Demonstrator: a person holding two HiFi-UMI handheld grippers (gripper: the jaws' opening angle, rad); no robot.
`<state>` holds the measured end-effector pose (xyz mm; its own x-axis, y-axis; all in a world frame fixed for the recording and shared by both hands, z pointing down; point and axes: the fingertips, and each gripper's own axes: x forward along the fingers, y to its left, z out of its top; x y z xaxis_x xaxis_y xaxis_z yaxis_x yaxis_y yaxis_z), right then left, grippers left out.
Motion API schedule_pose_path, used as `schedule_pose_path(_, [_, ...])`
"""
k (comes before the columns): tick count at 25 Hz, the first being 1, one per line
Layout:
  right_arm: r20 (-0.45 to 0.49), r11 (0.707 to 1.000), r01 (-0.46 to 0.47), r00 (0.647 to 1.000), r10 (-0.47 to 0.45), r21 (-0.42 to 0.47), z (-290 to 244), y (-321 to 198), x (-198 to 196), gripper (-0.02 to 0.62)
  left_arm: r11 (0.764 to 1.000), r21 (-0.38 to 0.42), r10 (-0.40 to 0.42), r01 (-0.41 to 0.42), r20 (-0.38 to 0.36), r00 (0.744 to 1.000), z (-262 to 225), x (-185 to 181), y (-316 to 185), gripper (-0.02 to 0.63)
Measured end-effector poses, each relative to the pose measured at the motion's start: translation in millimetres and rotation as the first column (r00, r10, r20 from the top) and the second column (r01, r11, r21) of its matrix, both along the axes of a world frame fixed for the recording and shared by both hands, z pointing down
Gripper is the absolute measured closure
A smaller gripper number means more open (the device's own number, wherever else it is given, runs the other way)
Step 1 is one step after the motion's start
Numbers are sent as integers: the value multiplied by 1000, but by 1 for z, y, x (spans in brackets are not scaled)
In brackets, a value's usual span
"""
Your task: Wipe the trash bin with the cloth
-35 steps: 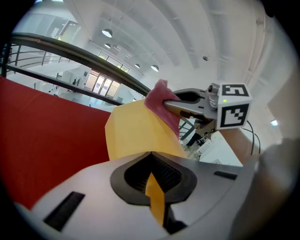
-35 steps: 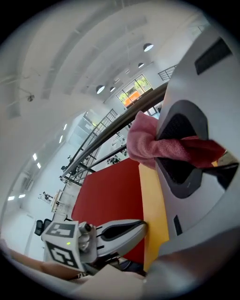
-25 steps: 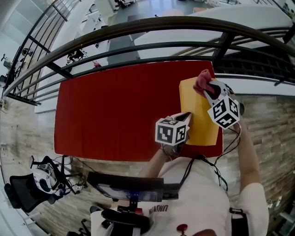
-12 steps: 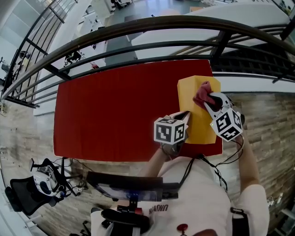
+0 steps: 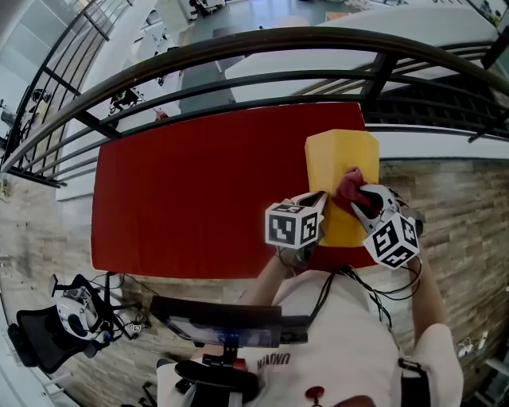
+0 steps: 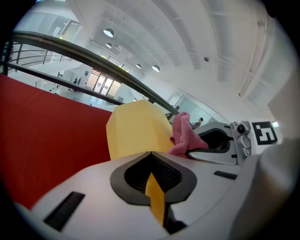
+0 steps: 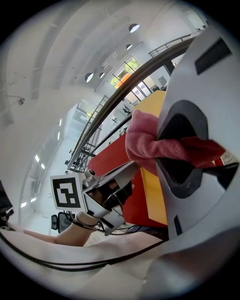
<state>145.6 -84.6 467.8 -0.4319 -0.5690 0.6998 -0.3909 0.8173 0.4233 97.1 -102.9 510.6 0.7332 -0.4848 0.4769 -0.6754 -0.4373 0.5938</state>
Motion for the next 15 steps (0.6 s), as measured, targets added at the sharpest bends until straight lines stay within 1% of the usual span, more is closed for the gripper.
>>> schedule_pose_path(4, [-8,999,18,1000,-19,-30,2,18,-3,499,999,-1,-41,41,-29,999,-3,-7,-3,603])
schedule_pose_path(8, [-13,997,36,999,-37,-69,4,34,-5,499,998,7,-61,61,-27,998,-7,-11,-5,603])
schedule_pose_path(11, [-20,992,55,998,-58,-113,7,46,-6,499,997,11,-79,79,-28,996,-7,-16,-7,603])
schedule_pose_path(15, [-39,976,109,992,-119,-190,9,64,-11,499,994,12,-106,106,-28,994,-8,-28,-8,603])
